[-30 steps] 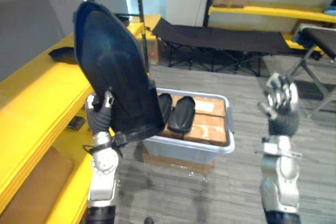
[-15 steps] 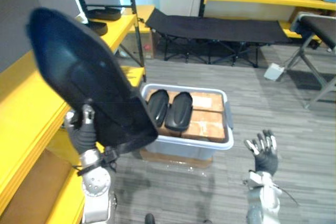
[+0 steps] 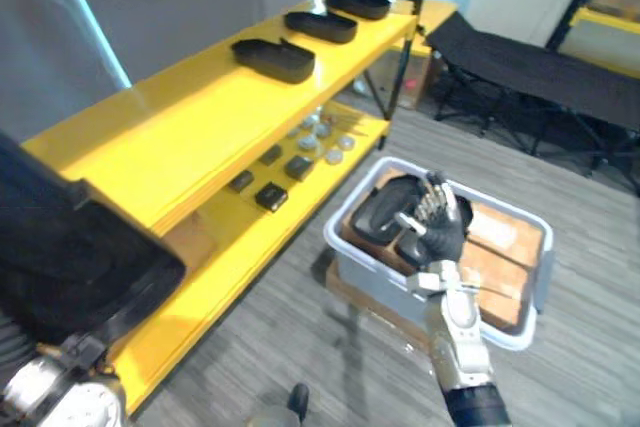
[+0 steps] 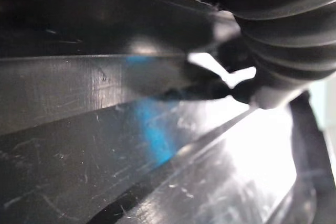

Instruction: Walk over and take plastic housings, then place them on the shelf

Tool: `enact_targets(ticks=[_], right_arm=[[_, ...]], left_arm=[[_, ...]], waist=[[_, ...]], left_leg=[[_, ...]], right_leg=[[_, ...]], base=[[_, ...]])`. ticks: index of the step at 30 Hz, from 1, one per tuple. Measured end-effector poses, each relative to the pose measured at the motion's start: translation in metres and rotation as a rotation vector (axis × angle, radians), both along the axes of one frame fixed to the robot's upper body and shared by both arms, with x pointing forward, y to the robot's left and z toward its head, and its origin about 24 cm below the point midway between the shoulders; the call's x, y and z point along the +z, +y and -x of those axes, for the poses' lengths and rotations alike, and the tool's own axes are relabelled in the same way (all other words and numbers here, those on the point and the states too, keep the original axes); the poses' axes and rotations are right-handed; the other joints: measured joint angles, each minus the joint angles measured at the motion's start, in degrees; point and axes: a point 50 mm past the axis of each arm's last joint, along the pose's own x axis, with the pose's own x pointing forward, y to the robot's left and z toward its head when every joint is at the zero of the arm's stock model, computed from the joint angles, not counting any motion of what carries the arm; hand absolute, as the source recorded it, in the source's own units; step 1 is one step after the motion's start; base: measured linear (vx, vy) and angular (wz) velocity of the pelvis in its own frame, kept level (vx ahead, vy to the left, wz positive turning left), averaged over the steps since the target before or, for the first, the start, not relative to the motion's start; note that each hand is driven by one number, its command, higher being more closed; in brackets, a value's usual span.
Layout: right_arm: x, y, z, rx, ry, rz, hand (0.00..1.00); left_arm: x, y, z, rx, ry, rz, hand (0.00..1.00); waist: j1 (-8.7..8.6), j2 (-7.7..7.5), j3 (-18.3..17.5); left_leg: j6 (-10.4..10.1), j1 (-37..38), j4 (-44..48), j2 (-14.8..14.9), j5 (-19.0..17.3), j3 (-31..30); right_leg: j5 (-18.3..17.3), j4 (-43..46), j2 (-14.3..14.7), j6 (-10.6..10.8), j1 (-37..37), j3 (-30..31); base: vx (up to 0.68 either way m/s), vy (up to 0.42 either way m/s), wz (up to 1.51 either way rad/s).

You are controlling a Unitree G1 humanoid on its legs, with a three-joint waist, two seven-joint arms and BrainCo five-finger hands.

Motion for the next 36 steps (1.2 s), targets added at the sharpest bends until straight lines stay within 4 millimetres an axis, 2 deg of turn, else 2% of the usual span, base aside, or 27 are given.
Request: enact_targets(ticks=[2, 5, 8, 10, 11, 13, 14, 15, 17, 18, 19, 20, 21, 22, 24, 27, 28, 29, 31, 34, 35, 36], right_arm=[[0.000, 0.008, -0.003, 0.041, 0.018, 0.006, 0.00], [-0.006, 0.016, -0.002, 0.076, 0.067, 0.006, 0.00], [-0.011, 0.021, 0.001, 0.099, 0.099, 0.013, 0.00], [-0.013, 0.020, 0.002, 0.101, 0.112, 0.016, 0.00], [-0.014, 0.019, 0.002, 0.103, 0.112, 0.019, 0.00], [-0.015, 0.015, 0.004, 0.101, 0.112, 0.023, 0.00], [-0.016, 0.009, 0.008, 0.078, 0.117, 0.021, 0.00], [-0.021, 0.000, 0.014, 0.047, 0.132, 0.023, 0.00], [-0.026, -0.011, 0.019, 0.014, 0.152, 0.012, 0.00], [-0.025, -0.014, 0.020, -0.001, 0.149, 0.009, 0.00], [-0.025, -0.021, 0.023, -0.031, 0.141, 0.004, 0.00], [-0.024, -0.026, 0.026, -0.044, 0.128, 0.002, 0.00], [-0.023, -0.026, 0.026, -0.036, 0.116, -0.002, 0.00], [-0.019, -0.024, 0.025, -0.015, 0.084, 0.002, 0.00], [-0.014, -0.021, 0.023, 0.021, 0.054, 0.013, 0.00], [-0.003, -0.020, 0.022, 0.050, 0.008, 0.018, 0.00], [-0.003, -0.021, 0.023, 0.054, 0.010, 0.021, 0.00], [-0.005, -0.022, 0.024, 0.052, 0.015, 0.021, 0.00], [-0.005, -0.027, 0.027, 0.034, 0.016, 0.016, 0.00], [0.002, -0.029, 0.028, 0.041, -0.035, 0.008, 0.00], [0.002, -0.028, 0.028, 0.045, -0.038, 0.003, 0.00], [0.001, -0.027, 0.029, 0.042, -0.034, -0.005, 0.00]], left_arm=[[-0.006, 0.001, 0.005, -0.026, -0.033, 0.079, 1.00], [-0.007, -0.001, 0.001, -0.121, -0.074, 0.120, 1.00], [-0.007, -0.003, -0.003, -0.186, -0.074, 0.119, 1.00], [-0.006, -0.007, -0.006, -0.220, -0.074, 0.105, 1.00], [-0.004, -0.010, -0.009, -0.244, -0.078, 0.091, 1.00], [0.001, -0.017, -0.013, -0.298, -0.087, 0.067, 1.00], [0.005, -0.023, -0.022, -0.342, -0.096, 0.039, 1.00], [0.011, -0.029, -0.033, -0.408, -0.113, 0.005, 1.00], [0.023, -0.035, -0.046, -0.511, -0.134, -0.080, 1.00], [0.026, -0.037, -0.050, -0.540, -0.139, -0.102, 1.00], [0.030, -0.040, -0.061, -0.590, -0.139, -0.130, 1.00], [0.027, -0.041, -0.071, -0.628, -0.122, -0.128, 1.00], [0.025, -0.041, -0.074, -0.635, -0.111, -0.120, 1.00], [0.019, -0.042, -0.077, -0.646, -0.088, -0.098, 1.00], [0.009, -0.045, -0.077, -0.663, -0.041, -0.056, 1.00], [-0.002, -0.052, -0.077, -0.688, 0.000, -0.005, 1.00], [-0.007, -0.055, -0.076, -0.695, -0.001, 0.039, 1.00], [-0.010, -0.057, -0.075, -0.700, -0.001, 0.059, 1.00], [-0.015, -0.059, -0.071, -0.686, 0.009, 0.089, 1.00], [-0.015, -0.056, -0.066, -0.659, 0.023, 0.070, 1.00], [-0.012, -0.054, -0.065, -0.649, 0.024, 0.049, 1.00], [-0.009, -0.052, -0.063, -0.638, 0.022, 0.026, 1.00]], waist=[[0.72, 0.17, 0.53], [0.57, 0.25, 1.64], [0.65, 0.27, 1.68], [0.61, 0.26, 1.62], [0.39, 0.06, 1.50], [0.03, 0.58, 1.84], [-0.96, 0.89, 2.05], [-2.14, 0.86, 2.06], [-3.10, 0.30, 2.01], [-3.48, 0.16, 2.08], [-4.73, -0.05, 2.31], [-5.23, -0.23, 2.22], [-5.22, -0.30, 2.18], [-5.13, -0.39, 2.33], [-4.58, 0.37, 2.76], [-4.58, 2.28, 4.40], [-5.11, 3.54, 5.08], [-5.40, 3.77, 5.25], [-6.16, 3.52, 5.17], [-5.61, 3.49, 4.97], [-4.87, 2.87, 4.66], [-4.52, 1.54, 4.09]], left_leg=[[0.43, 0.67, 1.43, -0.39, -1.04, -0.29], [0.54, -1.28, 6.94, -1.56, -4.27, -2.77], [0.62, -1.24, 6.45, -1.54, -3.98, -2.80], [0.53, -1.18, 4.72, -1.35, -2.55, -2.74], [0.41, -1.23, 3.65, -1.27, -1.75, -2.93], [0.58, -1.39, 2.82, -1.49, -1.22, -3.78], [0.76, -1.58, 2.75, -2.21, -0.92, -6.08], [0.83, -1.40, 2.45, -2.54, -0.38, -8.29], [0.79, -1.08, 2.21, -2.18, 0.58, -11.06], [0.44, -1.20, 2.14, -2.10, 0.99, -12.27], [0.35, -1.30, 2.12, -2.12, 1.77, -14.85], [0.18, -1.18, 2.25, -2.56, 2.08, -16.27], [0.17, -1.17, 2.44, -2.76, 2.08, -16.34], [0.15, -1.46, 3.09, -3.40, 2.07, -15.99], [-0.31, -1.78, 3.81, -3.67, 1.84, -14.32], [-1.57, -3.82, 7.09, -3.13, 0.39, -11.96], [-1.46, -4.42, 8.42, -2.03, -0.69, -10.04], [-1.58, -4.41, 8.83, -1.11, -0.81, -8.16], [-1.57, -4.45, 9.12, 0.60, -0.76, -4.29], [-1.18, -5.54, 10.20, 0.79, -0.50, -1.16], [-0.61, -6.56, 11.96, 0.04, -1.17, -0.65], [0.09, -7.43, 13.94, -1.67, -3.14, 0.42]], right_leg=[[-0.95, 0.85, -0.42, -0.57, 1.43, -0.46], [-3.58, 2.08, -0.80, -0.28, 3.88, -2.93], [-4.68, 3.21, -0.85, 0.34, 4.68, -5.12], [-5.07, 3.75, -0.86, 0.75, 4.59, -6.38], [-5.16, 3.94, -0.80, 0.63, 4.48, -7.00], [-5.96, 5.49, -1.07, -0.73, 3.84, -6.42], [-6.84, 7.50, -1.36, -2.40, 3.69, -2.60], [-6.75, 10.29, -1.67, -2.32, 3.43, 3.12], [-7.09, 16.17, -1.44, -2.83, 1.26, 10.63], [-7.22, 18.46, -1.32, -3.04, 0.32, 12.50], [-9.97, 21.64, -0.97, -4.37, -0.72, 16.46], [-12.73, 21.60, -0.14, -4.34, -0.48, 18.56], [-13.31, 20.89, -0.01, -4.50, -0.58, 18.56], [-13.19, 18.70, 0.43, -4.75, -0.80, 18.61], [-14.01, 16.11, 0.51, -4.38, -0.11, 18.71], [-15.75, 14.21, 0.83, -0.18, -0.01, 18.77], [-15.96, 14.48, 1.59, -0.48, 0.25, 18.70], [-16.59, 14.69, 1.81, -0.87, 0.36, 18.58], [-17.27, 14.79, 1.91, -1.17, 0.93, 17.29], [-17.73, 14.80, 1.09, -0.75, 0.79, 16.80], [-18.05, 14.83, 0.22, -0.73, 0.85, 16.80], [-18.78, 14.59, -1.01, -1.48, 1.19, 16.81]], base=[[-0.01, 0.030, 0.08], [-0.06, 0.028, 0.43], [-0.06, -0.005, 0.45], [-0.04, -0.013, 0.40], [-0.03, -0.010, 0.32], [-0.02, 0.014, 0.40], [0.04, 0.092, 1.00], [0.06, 0.101, 1.12], [0.11, 0.044, 0.88], [0.12, -0.072, 0.96], [0.08, -0.125, 0.98], [0.06, -0.134, 0.83], [0.03, -0.118, 0.39], [-0.02, -0.105, -0.06], [-0.04, -0.098, -0.28], [-0.13, -0.085, -0.31], [-0.22, -0.057, -0.08], [-0.26, -0.062, 0.11], [-0.16, -0.053, 0.31], [0.00, 0.023, 0.18], [0.11, 0.102, 0.12], [0.14, 0.104, 0.14]])
